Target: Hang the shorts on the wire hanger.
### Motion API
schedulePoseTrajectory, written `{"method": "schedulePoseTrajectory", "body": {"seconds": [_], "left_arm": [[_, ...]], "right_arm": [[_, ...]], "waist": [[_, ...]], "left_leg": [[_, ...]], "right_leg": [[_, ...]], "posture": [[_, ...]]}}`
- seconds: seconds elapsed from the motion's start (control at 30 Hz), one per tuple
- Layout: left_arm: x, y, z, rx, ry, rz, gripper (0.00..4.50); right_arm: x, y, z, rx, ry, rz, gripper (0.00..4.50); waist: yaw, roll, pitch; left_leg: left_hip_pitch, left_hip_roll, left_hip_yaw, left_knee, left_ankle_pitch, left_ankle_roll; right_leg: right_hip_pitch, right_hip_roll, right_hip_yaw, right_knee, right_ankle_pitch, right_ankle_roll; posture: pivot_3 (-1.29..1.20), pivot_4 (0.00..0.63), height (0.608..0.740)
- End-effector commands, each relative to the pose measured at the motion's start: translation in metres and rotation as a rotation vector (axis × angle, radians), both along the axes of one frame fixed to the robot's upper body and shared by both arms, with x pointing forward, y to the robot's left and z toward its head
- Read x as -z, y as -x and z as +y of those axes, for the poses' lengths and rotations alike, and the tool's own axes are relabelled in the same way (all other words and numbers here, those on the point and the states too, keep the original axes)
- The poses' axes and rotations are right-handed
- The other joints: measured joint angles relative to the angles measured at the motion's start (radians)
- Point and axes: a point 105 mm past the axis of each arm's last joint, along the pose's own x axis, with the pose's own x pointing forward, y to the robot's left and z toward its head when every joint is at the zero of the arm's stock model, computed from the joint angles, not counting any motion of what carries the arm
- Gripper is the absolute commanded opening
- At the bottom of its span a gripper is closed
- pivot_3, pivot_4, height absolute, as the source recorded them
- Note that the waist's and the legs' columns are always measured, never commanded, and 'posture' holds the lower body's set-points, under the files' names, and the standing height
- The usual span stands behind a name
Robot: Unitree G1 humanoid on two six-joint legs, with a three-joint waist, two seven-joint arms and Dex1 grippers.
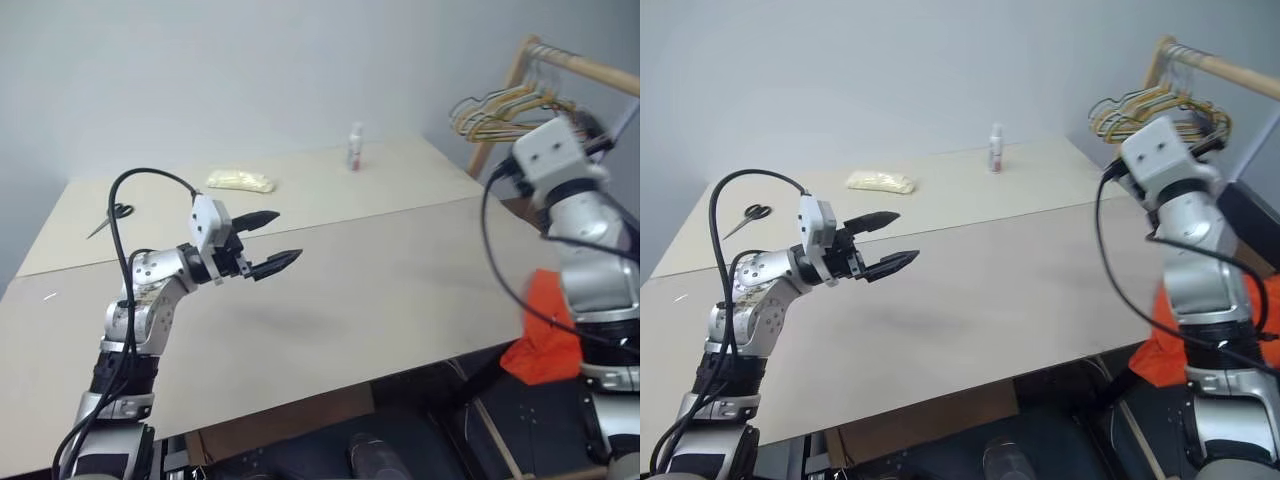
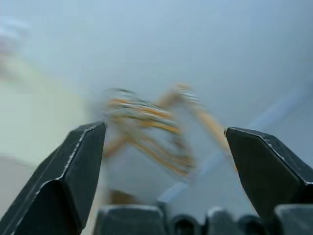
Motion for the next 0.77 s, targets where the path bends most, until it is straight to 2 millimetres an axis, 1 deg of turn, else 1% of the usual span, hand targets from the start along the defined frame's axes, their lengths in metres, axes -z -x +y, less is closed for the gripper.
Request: {"method": "schedulePoseTrajectory", "body": {"seconds": [0.03, 0.1, 0.2, 0.27, 0.37, 0.5, 0.63, 0.77], "left_arm": [[-0.007, 0.007, 0.012, -0.050, -0.022, -0.031, 4.50], [-0.003, 0.010, 0.015, -0.065, -0.025, -0.017, 4.50], [0.002, 0.015, 0.017, -0.085, -0.027, 0.007, 4.50], [0.008, 0.019, 0.018, -0.088, -0.059, 0.015, 4.50], [0.014, 0.022, 0.020, -0.093, -0.089, 0.023, 4.50], [0.020, 0.025, 0.022, -0.090, -0.118, 0.024, 4.50], [0.021, 0.026, 0.023, -0.094, -0.118, 0.020, 4.50], [0.020, 0.025, 0.023, -0.103, -0.118, -0.004, 4.50]], "right_arm": [[0.021, 0.011, 0.027, -0.196, 0.049, 0.141, 4.46], [0.036, 0.018, 0.034, -0.275, 0.059, 0.230, 4.46], [0.056, 0.036, 0.047, -0.418, 0.020, 0.386, 4.46], [0.066, 0.044, 0.048, -0.461, 0.034, 0.448, 4.46], [0.077, 0.047, 0.045, -0.463, 0.065, 0.488, 4.46], [0.087, 0.044, 0.041, -0.442, 0.105, 0.507, 4.46], [0.089, 0.039, 0.041, -0.420, 0.101, 0.497, 4.46], [0.090, 0.037, 0.046, -0.426, 0.099, 0.484, 4.46]], "waist": [[0.034, 0.000, 0.000], [0.075, -0.001, 0.000], [0.128, -0.001, 0.000], [0.154, -0.001, 0.000], [0.185, -0.001, 0.000], [0.204, -0.001, 0.000], [0.209, -0.002, -0.001], [0.210, -0.002, -0.001]], "left_leg": [[-0.001, 0.000, 0.000, 0.000, 0.000, 0.001], [-0.007, 0.000, 0.000, -0.001, -0.001, 0.001], [-0.015, 0.000, 0.000, -0.002, -0.001, 0.001], [-0.023, 0.000, 0.000, -0.002, 0.000, 0.000], [-0.024, 0.000, 0.000, -0.002, 0.000, 0.000], [-0.022, -0.001, 0.002, 0.000, 0.001, -0.001], [-0.021, -0.001, 0.008, 0.000, 0.001, -0.001], [-0.022, -0.001, 0.009, -0.001, 0.001, -0.001]], "right_leg": [[-0.001, 0.000, -0.001, -0.001, 0.000, -0.001], [-0.009, -0.001, -0.001, 0.000, 0.002, -0.003], [-0.017, -0.001, -0.003, 0.000, 0.002, -0.004], [-0.027, -0.001, -0.003, 0.001, 0.004, -0.006], [-0.028, 0.000, -0.005, 0.001, 0.004, -0.007], [-0.026, 0.001, -0.006, 0.001, 0.005, -0.009], [-0.025, 0.002, -0.006, 0.001, 0.006, -0.009], [-0.026, 0.003, -0.006, 0.001, 0.006, -0.010]], "posture": [[0.04, 0.000, 0.740], [0.05, 0.000, 0.740], [0.07, 0.000, 0.740], [0.09, 0.000, 0.740], [0.10, 0.000, 0.740], [0.12, 0.000, 0.740], [0.13, 0.000, 0.740], [0.14, 0.000, 0.740]]}}
